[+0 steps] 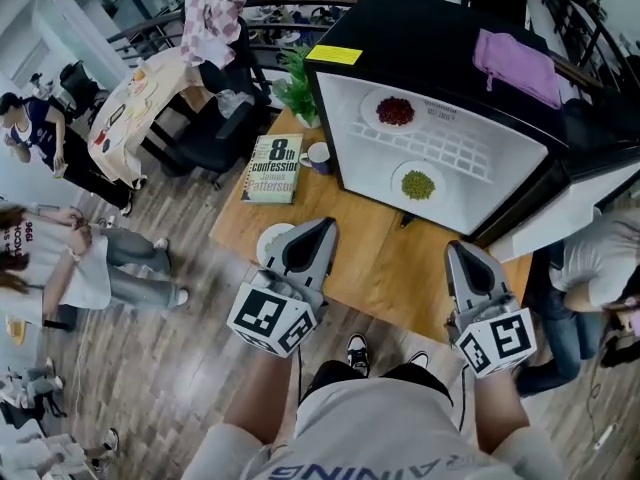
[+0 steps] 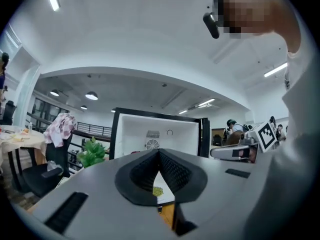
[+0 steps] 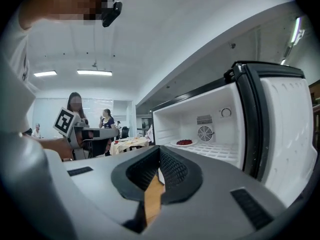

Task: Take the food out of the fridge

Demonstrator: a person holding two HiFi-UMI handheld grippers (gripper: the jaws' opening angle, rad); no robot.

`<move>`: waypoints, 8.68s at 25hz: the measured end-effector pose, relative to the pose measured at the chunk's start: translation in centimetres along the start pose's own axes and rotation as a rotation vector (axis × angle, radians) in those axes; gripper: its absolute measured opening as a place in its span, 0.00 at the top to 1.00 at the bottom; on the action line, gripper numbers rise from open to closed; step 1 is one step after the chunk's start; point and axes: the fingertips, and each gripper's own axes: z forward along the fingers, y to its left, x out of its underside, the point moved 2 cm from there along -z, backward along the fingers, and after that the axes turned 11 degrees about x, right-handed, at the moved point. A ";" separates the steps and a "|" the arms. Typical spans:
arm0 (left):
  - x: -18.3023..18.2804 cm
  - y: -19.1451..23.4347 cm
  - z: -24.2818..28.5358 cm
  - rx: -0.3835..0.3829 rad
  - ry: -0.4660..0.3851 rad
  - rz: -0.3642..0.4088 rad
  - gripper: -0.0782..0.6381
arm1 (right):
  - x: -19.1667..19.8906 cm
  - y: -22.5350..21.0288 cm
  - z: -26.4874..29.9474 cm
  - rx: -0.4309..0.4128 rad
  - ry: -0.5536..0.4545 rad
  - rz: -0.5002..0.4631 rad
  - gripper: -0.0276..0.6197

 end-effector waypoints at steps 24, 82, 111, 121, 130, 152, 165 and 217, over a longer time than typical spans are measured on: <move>0.2 0.1 5.6 0.051 0.017 -0.198 0.88 | -0.8 -3.0 -2.8 0.078 -0.015 0.008 0.93; 9.7 13.1 21.9 -0.209 -0.008 -1.531 0.88 | 0.8 -4.7 -3.0 0.019 -0.023 0.058 0.93; 7.7 13.5 23.1 -0.239 -0.071 -1.580 0.61 | 1.1 -4.6 -3.7 0.004 -0.029 0.060 0.93; 9.5 13.6 22.2 -0.282 -0.029 -1.583 0.86 | 1.5 -4.2 -3.3 -0.016 -0.019 0.065 0.93; 9.4 12.9 21.3 -0.230 -0.061 -1.545 0.86 | 1.8 -3.6 -3.3 -0.029 -0.006 0.061 0.93; 10.0 11.2 18.4 -0.197 -0.067 -1.541 0.86 | 1.8 -1.6 -3.8 -0.076 0.005 0.042 0.93; 10.5 11.3 19.7 -0.166 -0.052 -1.538 0.84 | 2.0 -1.9 -3.8 -0.067 0.017 0.037 0.93; 19.5 1.4 -4.4 0.026 -0.356 -1.491 0.86 | 5.2 6.6 -1.9 -0.307 0.131 -0.016 0.93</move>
